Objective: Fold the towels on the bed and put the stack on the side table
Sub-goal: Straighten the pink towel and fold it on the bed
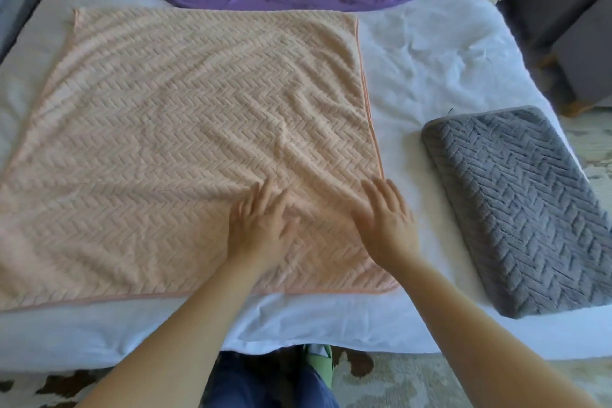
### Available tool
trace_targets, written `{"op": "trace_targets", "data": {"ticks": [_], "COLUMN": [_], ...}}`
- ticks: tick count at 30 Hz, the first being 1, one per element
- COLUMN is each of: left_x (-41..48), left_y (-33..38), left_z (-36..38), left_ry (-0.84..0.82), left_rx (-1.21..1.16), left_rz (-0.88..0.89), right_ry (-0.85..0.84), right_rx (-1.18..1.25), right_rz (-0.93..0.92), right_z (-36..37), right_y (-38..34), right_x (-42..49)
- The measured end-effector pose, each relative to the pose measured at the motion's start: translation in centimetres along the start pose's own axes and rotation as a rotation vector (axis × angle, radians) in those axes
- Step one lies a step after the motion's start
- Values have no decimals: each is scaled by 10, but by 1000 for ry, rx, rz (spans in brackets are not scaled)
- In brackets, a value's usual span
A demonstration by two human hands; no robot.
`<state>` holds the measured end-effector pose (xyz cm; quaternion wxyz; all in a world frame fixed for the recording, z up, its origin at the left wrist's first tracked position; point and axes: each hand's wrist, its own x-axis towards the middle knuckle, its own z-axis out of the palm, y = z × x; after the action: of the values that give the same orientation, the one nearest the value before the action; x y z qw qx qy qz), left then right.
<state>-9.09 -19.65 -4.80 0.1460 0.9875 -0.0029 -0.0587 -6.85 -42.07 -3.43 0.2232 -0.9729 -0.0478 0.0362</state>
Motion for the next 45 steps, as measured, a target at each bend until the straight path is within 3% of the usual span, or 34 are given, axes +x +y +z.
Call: {"op": "trace_targets", "data": {"ticks": [3, 5, 7, 11, 14, 17, 19, 21, 25, 29, 32, 38, 43, 45], "left_x": [14, 11, 5, 12, 39, 74, 91, 99, 125, 188, 233, 275, 316, 340], "left_y": [-14, -22, -28, -34, -43, -56, -67, -77, -97, -105, -106, -118, -108, -102], "left_z": [18, 28, 32, 18, 4, -1, 2, 6, -3, -26, -32, -11, -21, -24], "left_ry": [-164, -228, -225, -154, -90, -83, -126, -198, -228, -76, -59, -109, -15, -1], "left_rx": [94, 160, 173, 114, 148, 159, 161, 182, 156, 105, 121, 206, 140, 121], "left_rz": [-62, -38, -17, -27, -60, -73, -73, -12, 131, 156, 172, 183, 143, 129], "right_ry": [-227, -353, -375, -260, -185, -234, -268, -274, -192, -114, -148, -201, 145, 190], "right_rx": [-155, -207, -247, -275, -262, -180, -205, -254, -249, -223, -258, -253, 20, 165], "right_rz": [-76, 18, 123, 204, 20, -95, -21, 172, 444, 280, 152, 427, 361, 414], "right_z": [25, 36, 39, 29, 31, 49, 59, 60, 48, 45, 51, 55, 41, 37], "right_y": [2, 15, 25, 19, -5, -29, -29, -19, -24, -52, -56, -13, -12, -12], "right_x": [16, 14, 9, 16, 47, 83, 97, 102, 119, 173, 215, 255, 309, 345]}}
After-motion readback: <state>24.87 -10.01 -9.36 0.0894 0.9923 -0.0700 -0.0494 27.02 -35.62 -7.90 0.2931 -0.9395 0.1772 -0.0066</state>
